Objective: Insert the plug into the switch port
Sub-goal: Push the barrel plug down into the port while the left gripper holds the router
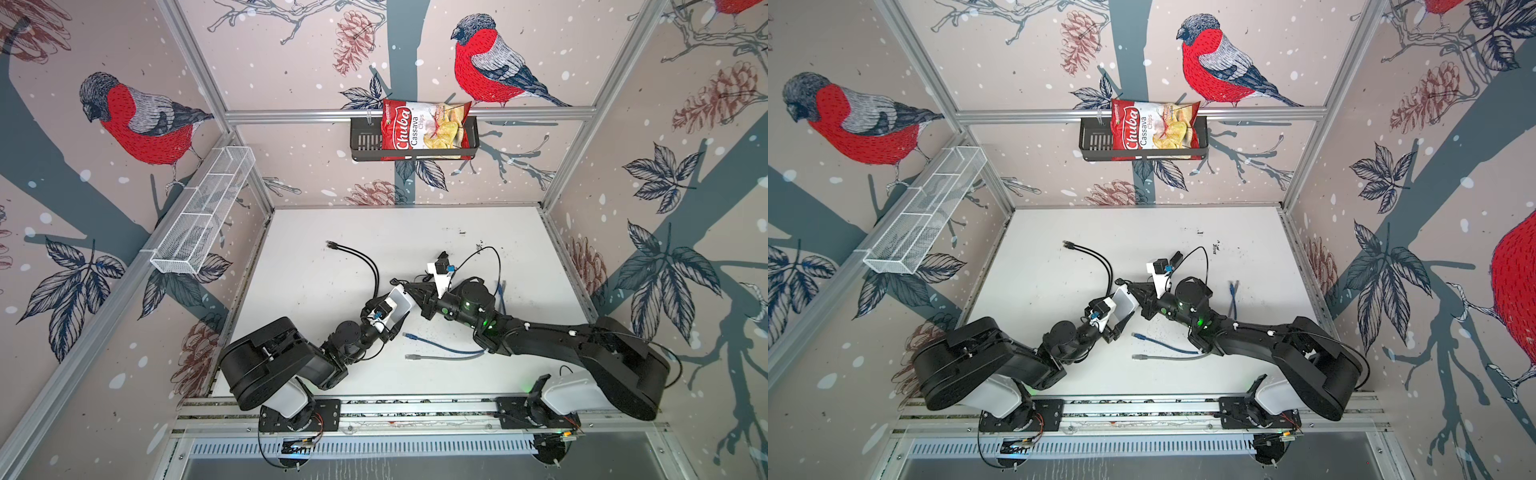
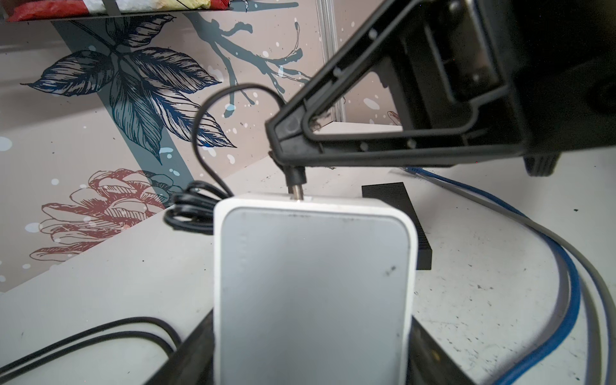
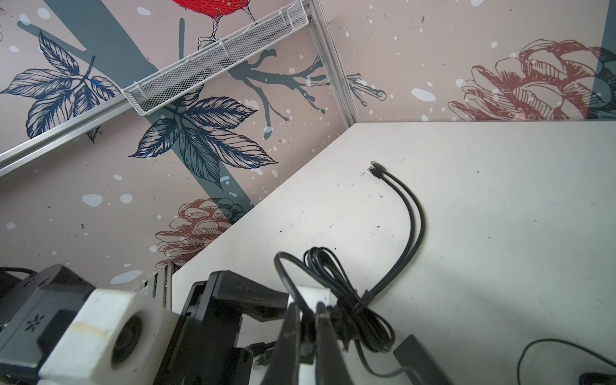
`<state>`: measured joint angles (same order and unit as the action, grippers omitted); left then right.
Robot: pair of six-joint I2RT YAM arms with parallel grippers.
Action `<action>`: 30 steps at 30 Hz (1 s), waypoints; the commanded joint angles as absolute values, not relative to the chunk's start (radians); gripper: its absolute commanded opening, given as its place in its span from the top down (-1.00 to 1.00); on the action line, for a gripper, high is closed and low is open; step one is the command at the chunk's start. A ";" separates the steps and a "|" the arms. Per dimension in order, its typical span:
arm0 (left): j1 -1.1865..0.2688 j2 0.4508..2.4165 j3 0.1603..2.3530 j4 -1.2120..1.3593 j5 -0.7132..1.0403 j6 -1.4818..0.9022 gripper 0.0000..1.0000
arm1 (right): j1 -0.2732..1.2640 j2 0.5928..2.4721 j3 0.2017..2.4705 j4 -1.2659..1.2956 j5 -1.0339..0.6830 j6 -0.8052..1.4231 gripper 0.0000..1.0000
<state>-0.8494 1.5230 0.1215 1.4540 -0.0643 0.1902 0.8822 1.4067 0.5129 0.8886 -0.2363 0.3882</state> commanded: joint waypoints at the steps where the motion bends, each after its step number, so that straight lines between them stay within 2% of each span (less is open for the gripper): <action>1: -0.851 1.513 0.121 1.527 -0.081 0.172 0.44 | 0.887 1.398 0.501 0.894 -0.241 0.380 1.00; 20: -0.851 1.440 0.144 1.487 -0.095 0.192 0.45 | 0.919 1.453 0.529 0.828 -0.240 0.366 1.00; 30: -0.850 1.440 0.140 1.552 -0.113 0.189 0.46 | 0.923 1.466 0.525 0.840 -0.245 0.393 1.00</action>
